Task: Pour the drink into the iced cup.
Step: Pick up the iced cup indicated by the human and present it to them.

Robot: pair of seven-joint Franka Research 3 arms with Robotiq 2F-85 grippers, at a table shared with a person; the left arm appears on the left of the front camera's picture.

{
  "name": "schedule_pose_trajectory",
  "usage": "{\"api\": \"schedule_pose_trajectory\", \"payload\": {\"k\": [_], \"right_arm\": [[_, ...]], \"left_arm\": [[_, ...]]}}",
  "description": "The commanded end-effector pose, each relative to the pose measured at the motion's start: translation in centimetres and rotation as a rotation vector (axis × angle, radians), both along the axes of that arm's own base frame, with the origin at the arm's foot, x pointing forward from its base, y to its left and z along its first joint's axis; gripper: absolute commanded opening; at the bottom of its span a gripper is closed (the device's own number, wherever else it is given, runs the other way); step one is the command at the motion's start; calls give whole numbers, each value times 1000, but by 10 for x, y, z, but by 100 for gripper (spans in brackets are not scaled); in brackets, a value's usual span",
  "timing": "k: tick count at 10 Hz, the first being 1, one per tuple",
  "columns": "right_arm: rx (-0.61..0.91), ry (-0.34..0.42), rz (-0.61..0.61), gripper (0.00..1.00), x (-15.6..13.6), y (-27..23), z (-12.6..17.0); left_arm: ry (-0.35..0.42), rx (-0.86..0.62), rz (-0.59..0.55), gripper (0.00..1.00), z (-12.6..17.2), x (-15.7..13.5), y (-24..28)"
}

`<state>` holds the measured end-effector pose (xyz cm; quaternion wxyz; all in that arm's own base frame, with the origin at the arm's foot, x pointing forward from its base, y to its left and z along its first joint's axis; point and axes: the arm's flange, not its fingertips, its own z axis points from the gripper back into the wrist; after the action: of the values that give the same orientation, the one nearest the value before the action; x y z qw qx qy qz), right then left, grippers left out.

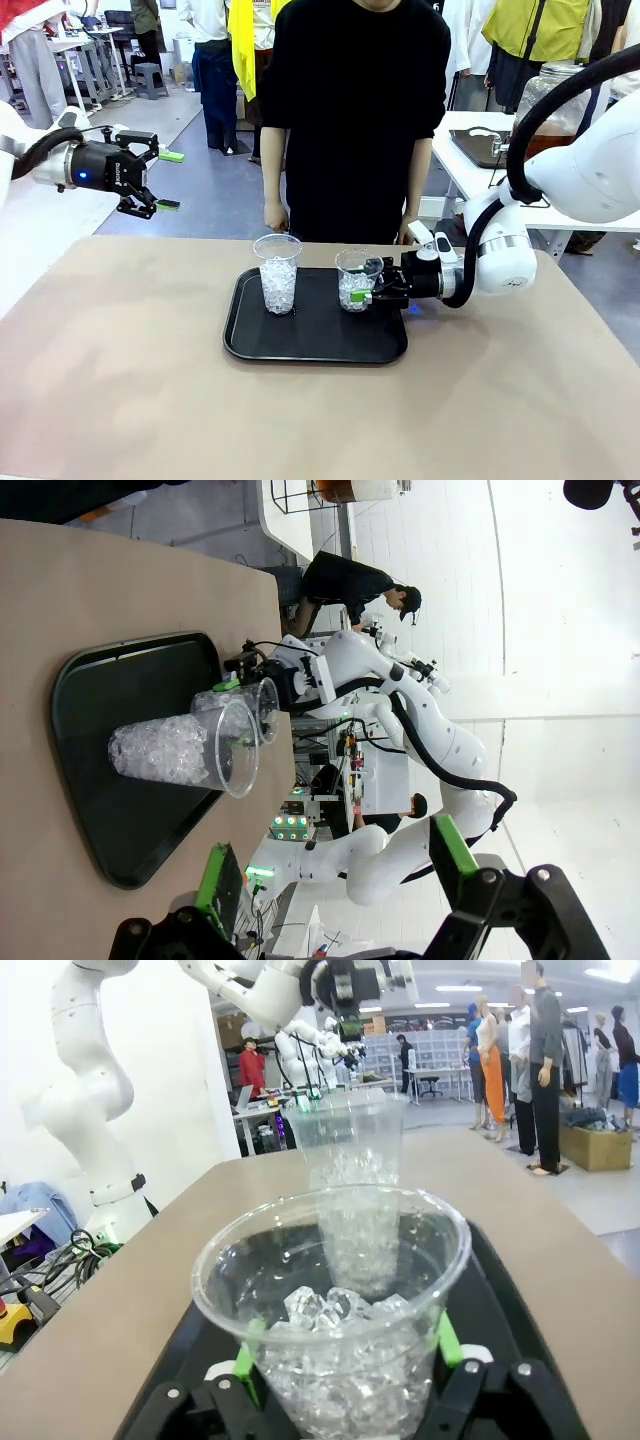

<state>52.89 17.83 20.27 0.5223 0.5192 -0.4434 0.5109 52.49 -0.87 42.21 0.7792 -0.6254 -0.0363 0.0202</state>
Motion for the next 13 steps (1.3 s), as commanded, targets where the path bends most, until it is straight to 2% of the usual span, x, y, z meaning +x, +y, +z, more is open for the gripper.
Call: {"api": "schedule_pose_trajectory", "payload": {"k": [1,4,8,11,13], "right_arm": [[28,3,27,78,6,4,33],[28,35,49,78,22,9,77],[-18,29,10,78,50,9,133],[-28,31,-10,78,71,8,151],[-20,47,-9,78,75,7,152]], "left_arm": [[-9,-5,3,100,2,0,0],[-9,-5,3,100,2,0,0],[-9,-5,3,100,2,0,0],[-9,-5,3,100,2,0,0],[-9,-5,3,100,2,0,0]]}}
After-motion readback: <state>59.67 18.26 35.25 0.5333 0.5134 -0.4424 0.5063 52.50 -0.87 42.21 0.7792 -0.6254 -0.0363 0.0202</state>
